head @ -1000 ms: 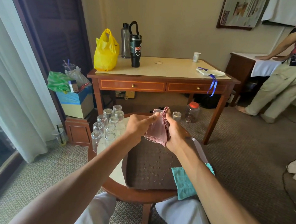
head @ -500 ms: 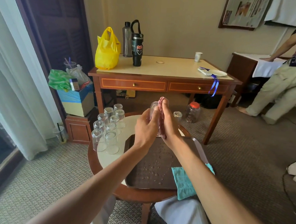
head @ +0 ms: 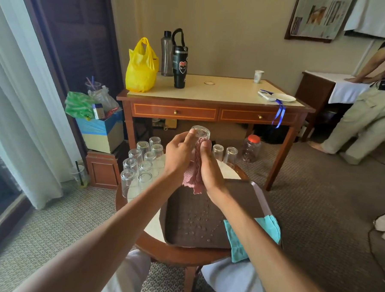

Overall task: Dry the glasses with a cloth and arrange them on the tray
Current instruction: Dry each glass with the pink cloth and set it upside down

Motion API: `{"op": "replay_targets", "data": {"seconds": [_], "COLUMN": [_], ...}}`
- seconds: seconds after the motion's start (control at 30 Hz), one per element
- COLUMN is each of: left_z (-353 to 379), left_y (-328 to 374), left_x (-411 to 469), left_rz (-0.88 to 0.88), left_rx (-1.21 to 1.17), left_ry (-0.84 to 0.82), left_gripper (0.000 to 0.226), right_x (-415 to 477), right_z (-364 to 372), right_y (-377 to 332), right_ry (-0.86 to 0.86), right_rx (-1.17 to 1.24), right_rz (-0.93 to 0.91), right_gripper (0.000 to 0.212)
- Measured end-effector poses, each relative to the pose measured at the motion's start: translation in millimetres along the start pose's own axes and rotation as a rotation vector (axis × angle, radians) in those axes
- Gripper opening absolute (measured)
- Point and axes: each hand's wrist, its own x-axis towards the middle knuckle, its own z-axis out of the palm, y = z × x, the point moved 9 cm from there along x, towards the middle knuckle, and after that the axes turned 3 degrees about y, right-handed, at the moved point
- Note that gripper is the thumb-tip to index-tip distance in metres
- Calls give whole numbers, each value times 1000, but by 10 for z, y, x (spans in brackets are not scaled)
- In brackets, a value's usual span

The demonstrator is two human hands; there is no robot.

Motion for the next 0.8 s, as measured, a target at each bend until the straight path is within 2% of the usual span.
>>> {"op": "replay_targets", "data": {"seconds": [0.07, 0.13, 0.2, 0.3, 0.33, 0.43, 0.53, 0.67, 0.7, 0.8], "left_z": [33, 47, 48, 102, 111, 140, 192, 223, 208, 64], "left_y": [-31, -53, -30, 78, 92, 46, 15, -80, -15, 201], "left_x": [-59, -131, -219, -309, -302, -231, -167, -90, -128, -173], "left_rz": [-37, -67, -60, 71, 130, 192, 197, 128, 119, 118], "left_rx": [-6, -32, -25, 77, 150, 275, 256, 161, 130, -6], "left_ry": [-62, -90, -86, -77, -63, -12, -52, -50, -44, 6], "left_gripper": [36, 37, 43, 65, 71, 68, 69, 87, 84, 37], "right_x": [-38, -19, 46, 125, 133, 135, 97, 22, -5, -32], "right_z": [-78, -145, -155, -111, -134, -139, -141, -132, -121, -83], "right_y": [-158, -266, -298, -215, -185, -188, -232, -269, -294, -272], "right_ry": [86, 134, 130, 71, 76, 24, 17, -10, -16, -11], "right_rx": [-40, -25, 13, 129, 176, 265, 300, 287, 260, 41], "right_rz": [-88, -119, -58, 67, 96, 174, 192, 172, 160, 93], "right_gripper": [38, 30, 38, 71, 73, 71, 74, 67, 62, 59]}}
